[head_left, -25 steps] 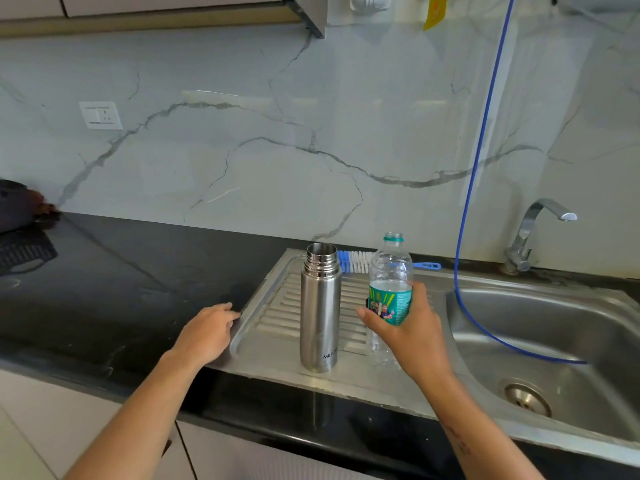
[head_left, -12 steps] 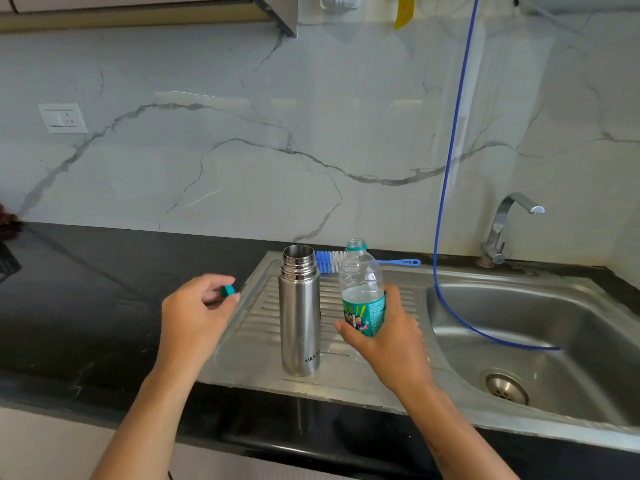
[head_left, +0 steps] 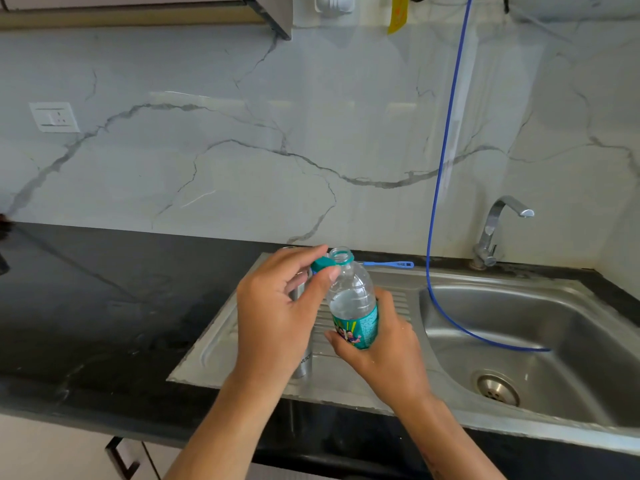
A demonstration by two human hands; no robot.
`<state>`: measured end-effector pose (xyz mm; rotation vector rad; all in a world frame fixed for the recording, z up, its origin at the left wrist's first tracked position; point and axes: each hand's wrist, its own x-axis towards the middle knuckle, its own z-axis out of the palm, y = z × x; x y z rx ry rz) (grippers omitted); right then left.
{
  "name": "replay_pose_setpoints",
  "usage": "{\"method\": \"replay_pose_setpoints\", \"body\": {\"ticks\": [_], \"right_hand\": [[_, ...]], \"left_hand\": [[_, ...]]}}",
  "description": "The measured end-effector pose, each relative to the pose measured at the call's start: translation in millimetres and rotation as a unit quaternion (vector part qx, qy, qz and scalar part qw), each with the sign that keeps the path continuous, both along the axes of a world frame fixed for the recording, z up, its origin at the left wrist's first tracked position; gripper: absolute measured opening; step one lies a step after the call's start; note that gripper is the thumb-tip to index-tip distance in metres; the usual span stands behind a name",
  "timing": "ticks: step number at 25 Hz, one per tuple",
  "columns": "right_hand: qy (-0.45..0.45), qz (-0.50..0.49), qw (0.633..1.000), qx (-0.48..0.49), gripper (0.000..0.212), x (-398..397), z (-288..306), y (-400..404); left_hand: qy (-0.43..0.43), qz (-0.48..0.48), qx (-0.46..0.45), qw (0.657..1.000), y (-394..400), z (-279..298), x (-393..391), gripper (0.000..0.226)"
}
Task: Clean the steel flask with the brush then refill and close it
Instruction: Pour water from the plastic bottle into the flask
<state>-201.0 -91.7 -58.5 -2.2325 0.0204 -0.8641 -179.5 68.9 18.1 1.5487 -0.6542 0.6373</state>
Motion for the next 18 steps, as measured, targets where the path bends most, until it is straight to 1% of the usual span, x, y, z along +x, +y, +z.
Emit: {"method": "replay_pose_setpoints", "body": {"ticks": [3,8,12,16,18], "right_hand": [[-0.007,0.004,1.000,-0.011,0.065,-1,0,-1],[-0.014,-0.003,0.999,-0.043,0.069,-1,-2,0],[-0.027,-0.009,0.996,-0.089,0.067,-2,-3,-1],[-0.037,-0.014,0.993,-0.107,0.066,-3,-3,-5],[-0.037,-0.012,0.994,-0.102,0.066,-2,-3,-7]], "left_hand": [[0.019,-0.011,-0.054,0.998,-4,2,-2,0.029],[0.047,-0.019,-0.060,0.997,-6,4,-1,0.025],[0.059,0.011,0.000,0.998,0,7,2,0.029],[0.077,0.041,0.052,0.995,4,12,3,0.026],[0.078,0.018,0.078,0.994,7,16,3,0.025]]}}
